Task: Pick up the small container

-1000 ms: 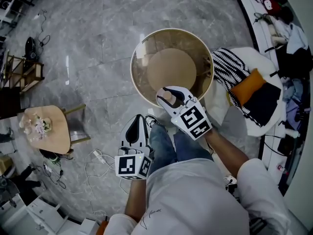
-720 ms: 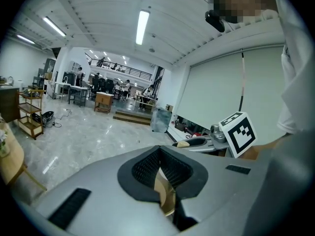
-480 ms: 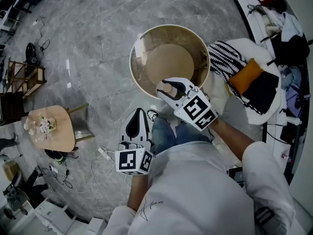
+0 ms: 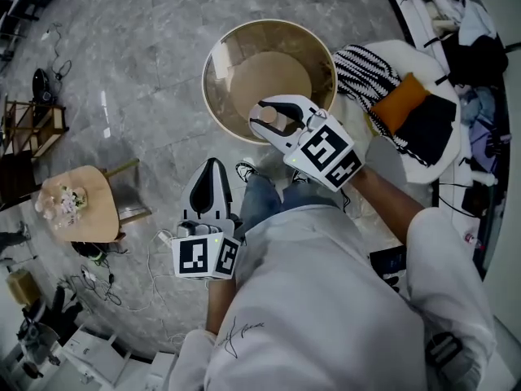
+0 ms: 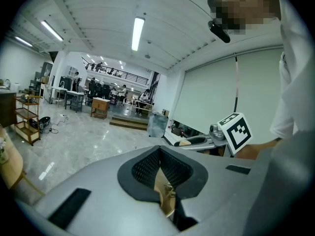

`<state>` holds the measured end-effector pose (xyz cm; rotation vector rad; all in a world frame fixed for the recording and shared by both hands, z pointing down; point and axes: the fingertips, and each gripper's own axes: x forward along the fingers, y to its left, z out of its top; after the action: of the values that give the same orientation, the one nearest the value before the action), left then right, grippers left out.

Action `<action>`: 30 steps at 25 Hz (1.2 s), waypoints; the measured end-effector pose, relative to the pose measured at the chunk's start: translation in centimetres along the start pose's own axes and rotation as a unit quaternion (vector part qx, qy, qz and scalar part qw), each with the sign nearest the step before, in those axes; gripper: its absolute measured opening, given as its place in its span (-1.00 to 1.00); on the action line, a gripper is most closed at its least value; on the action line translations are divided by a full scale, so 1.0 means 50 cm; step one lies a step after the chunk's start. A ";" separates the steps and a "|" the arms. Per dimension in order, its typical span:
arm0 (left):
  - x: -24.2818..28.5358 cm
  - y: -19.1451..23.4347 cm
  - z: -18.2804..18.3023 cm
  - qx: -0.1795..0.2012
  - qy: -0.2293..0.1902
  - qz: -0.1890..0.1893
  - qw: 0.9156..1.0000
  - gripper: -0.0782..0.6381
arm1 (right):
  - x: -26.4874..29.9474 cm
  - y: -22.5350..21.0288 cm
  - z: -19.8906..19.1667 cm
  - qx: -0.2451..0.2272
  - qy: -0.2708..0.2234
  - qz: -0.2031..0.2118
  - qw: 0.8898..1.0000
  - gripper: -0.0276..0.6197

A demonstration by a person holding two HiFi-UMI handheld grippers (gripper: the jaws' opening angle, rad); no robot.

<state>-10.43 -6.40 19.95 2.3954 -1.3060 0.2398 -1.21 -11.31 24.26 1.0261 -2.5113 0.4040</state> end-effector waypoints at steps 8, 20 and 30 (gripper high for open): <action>-0.017 -0.015 0.023 0.002 -0.013 0.003 1.000 -0.73 | -0.051 -0.001 0.022 0.005 -0.001 -0.002 1.000 -0.49; -0.022 -0.013 0.061 0.006 -0.028 0.003 1.000 -0.73 | -0.097 0.009 0.052 0.008 -0.007 -0.008 1.000 -0.49; -0.046 -0.010 0.079 0.011 -0.046 0.003 0.999 -0.73 | -0.132 0.041 0.065 0.002 -0.016 -0.016 1.000 -0.49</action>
<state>-11.44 -6.08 15.50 2.4467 -1.3586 0.1495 0.83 -7.27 18.12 1.0807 -2.5208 0.3857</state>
